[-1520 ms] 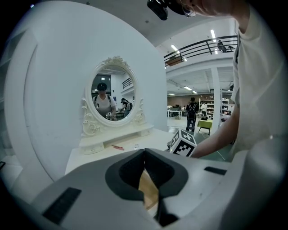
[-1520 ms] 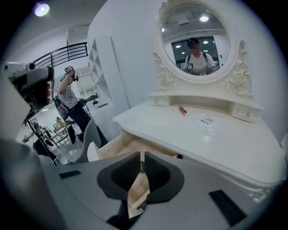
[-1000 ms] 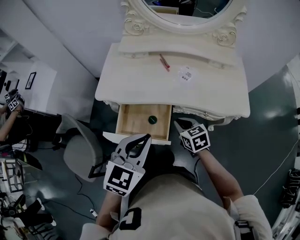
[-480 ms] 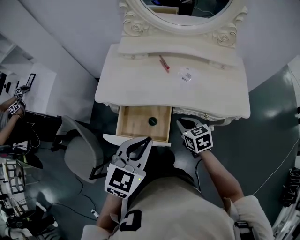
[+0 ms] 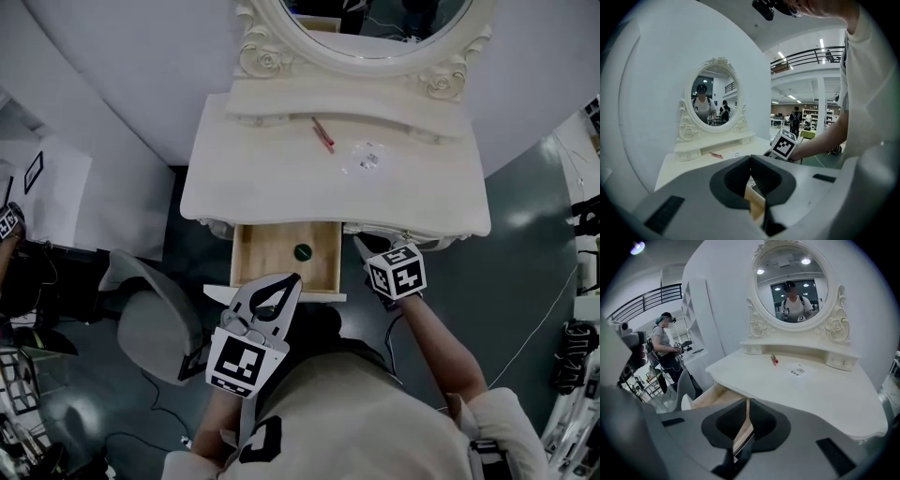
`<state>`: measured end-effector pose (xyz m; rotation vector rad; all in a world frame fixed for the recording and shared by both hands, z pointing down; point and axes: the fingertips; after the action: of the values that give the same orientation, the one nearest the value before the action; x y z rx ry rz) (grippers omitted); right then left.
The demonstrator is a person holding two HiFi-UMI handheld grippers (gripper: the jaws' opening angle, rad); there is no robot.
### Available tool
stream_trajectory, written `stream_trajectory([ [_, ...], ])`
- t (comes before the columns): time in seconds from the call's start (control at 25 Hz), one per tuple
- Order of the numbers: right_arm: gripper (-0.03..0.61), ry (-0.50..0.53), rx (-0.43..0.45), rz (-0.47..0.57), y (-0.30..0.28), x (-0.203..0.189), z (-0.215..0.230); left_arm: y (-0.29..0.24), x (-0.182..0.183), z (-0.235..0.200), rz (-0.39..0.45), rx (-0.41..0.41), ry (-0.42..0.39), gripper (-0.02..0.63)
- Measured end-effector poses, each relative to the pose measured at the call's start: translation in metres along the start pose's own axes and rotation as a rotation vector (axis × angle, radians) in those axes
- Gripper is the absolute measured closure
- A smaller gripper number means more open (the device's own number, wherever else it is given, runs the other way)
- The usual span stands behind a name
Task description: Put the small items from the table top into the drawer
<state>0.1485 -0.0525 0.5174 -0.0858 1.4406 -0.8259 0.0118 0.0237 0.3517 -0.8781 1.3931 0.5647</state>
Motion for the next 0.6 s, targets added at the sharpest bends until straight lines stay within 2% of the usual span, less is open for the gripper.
stream_trajectory([
  [0.32, 0.546, 0.006, -0.1, 0.008, -0.018, 0.027, 0.002, 0.006, -0.004, -0.03, 0.035, -0.078, 0.03, 0.555],
  [0.6, 0.545, 0.004, -0.147, 0.015, -0.022, 0.034, 0.018, -0.003, -0.006, -0.025, 0.028, -0.135, 0.041, 0.555],
])
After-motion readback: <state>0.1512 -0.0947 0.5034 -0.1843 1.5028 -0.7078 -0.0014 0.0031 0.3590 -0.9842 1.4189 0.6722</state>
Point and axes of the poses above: the fingertips, and each gripper's own axes: y backward along the fingers, z to its right, x out of its top, and after that the axes turned 12 degrees about z, right-handed
